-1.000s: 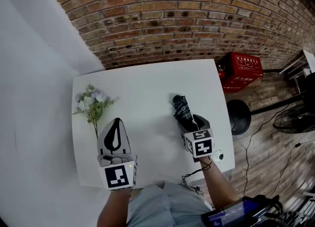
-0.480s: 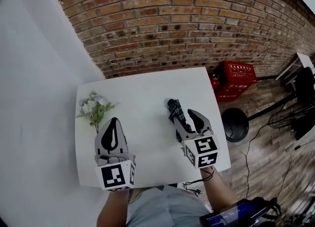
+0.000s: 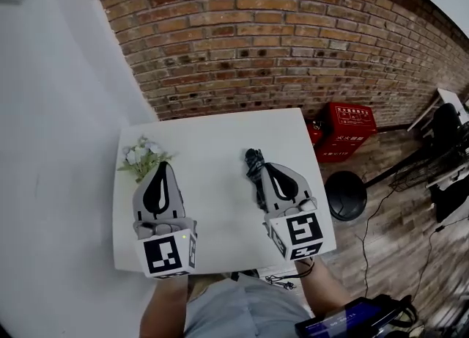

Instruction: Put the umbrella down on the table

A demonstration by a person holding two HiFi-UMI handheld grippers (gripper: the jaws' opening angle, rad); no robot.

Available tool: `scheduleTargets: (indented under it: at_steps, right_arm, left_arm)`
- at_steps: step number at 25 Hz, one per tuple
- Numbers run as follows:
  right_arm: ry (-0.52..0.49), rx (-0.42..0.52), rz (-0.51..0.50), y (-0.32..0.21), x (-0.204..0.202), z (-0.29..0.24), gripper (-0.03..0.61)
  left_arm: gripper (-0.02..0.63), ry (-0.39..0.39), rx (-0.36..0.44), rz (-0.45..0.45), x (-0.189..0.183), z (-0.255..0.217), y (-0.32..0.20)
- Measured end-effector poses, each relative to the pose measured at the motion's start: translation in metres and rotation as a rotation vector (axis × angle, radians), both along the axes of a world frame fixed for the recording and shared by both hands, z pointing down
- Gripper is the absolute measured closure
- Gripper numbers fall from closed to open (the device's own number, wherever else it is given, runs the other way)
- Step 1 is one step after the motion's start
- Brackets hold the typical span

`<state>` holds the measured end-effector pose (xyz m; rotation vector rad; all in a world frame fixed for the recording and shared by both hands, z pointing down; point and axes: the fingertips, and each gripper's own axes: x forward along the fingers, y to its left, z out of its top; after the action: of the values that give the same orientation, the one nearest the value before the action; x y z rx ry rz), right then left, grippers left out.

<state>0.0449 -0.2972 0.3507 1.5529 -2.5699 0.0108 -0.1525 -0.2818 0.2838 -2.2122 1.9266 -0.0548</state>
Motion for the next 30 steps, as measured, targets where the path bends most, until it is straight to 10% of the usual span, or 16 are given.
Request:
scheduleTargets:
  at_steps: [30]
  right_arm:
    - [0.003,0.012,-0.052,0.010,-0.010,-0.002,0.574]
  left_arm:
    - [0.609,-0.037,0.002,0.036,0.017,0.010,0.017]
